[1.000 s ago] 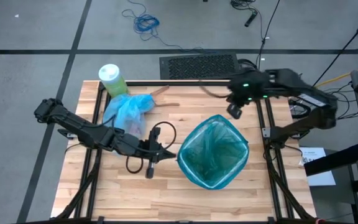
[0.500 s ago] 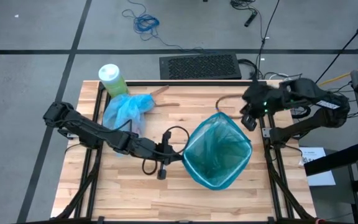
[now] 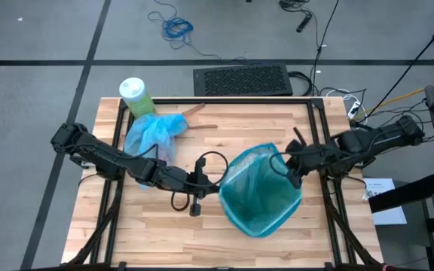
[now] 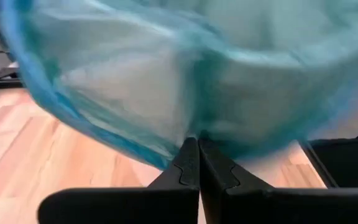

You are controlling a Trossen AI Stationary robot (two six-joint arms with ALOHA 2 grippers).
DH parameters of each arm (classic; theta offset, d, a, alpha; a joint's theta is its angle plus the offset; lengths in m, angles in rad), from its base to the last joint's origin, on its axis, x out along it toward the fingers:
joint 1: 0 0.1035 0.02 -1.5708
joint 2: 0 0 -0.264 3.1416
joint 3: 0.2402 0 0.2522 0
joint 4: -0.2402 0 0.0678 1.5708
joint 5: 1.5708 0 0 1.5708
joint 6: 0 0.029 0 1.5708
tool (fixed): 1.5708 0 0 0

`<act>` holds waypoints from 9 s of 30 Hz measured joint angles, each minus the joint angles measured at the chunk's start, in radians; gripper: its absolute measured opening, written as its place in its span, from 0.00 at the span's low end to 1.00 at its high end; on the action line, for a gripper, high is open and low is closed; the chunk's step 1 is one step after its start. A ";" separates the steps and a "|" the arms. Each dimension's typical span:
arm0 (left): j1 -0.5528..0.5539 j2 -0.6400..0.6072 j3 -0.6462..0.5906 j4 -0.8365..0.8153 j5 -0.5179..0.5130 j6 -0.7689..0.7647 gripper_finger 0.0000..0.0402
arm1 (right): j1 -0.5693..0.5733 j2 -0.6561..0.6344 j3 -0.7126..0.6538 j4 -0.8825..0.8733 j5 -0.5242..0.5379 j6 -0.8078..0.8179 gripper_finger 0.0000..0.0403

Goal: Place trash/remove bag and relplace
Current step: Insert the plastic bag in the white trash bin

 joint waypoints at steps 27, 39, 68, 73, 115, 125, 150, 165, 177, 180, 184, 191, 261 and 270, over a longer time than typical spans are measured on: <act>0.006 -0.093 -0.132 -0.111 -0.180 -0.099 0.00 | 0.457 0.055 0.058 0.000 0.442 0.053 0.00; 0.019 -0.094 -0.132 -0.079 -0.180 -0.102 0.00 | 0.681 0.293 0.346 -0.156 0.584 0.115 0.00; 0.063 -0.326 -0.121 -0.334 -0.384 -0.031 0.00 | 0.505 0.529 0.371 -0.147 0.490 0.079 0.00; -0.005 -0.453 -0.131 -0.374 -0.320 -0.081 0.00 | 0.505 0.527 0.371 -0.146 0.493 0.079 0.00; 0.040 -0.123 -0.232 -0.045 0.038 0.087 0.00 | 0.454 0.527 0.319 -0.162 0.495 0.121 0.00; 0.060 -0.199 -0.233 -0.171 -0.036 0.098 0.00 | 0.505 0.521 0.476 -0.268 0.494 0.112 0.00; 0.289 -0.378 -0.233 -0.089 0.061 0.206 0.00 | 0.321 0.521 0.539 -0.743 0.685 0.365 0.00; 0.431 -0.146 -0.233 0.102 0.329 0.208 0.00 | 0.287 0.523 0.391 -0.587 0.549 0.358 0.00; 0.434 -0.109 -0.233 0.113 0.331 0.187 0.00 | 0.406 0.522 0.444 -0.690 0.543 0.467 0.00; 0.442 -0.135 -0.233 0.099 0.328 0.190 0.00 | 0.437 0.522 0.503 -0.725 0.556 0.468 0.00; 0.456 -0.180 -0.233 0.060 0.324 0.191 0.00 | 0.475 0.522 0.595 -0.742 0.580 0.394 0.00; 0.464 -0.297 -0.233 0.005 0.321 0.192 0.00 | 0.463 0.522 0.764 -0.685 0.581 -0.020 0.00; 0.450 -0.380 -0.366 0.139 0.342 0.133 0.00 | -0.195 1.010 0.891 -0.415 -0.139 -1.682 0.00; 0.450 -0.380 -0.366 0.139 0.342 0.137 0.00 | -0.195 1.052 0.891 -0.438 -0.164 -1.660 0.00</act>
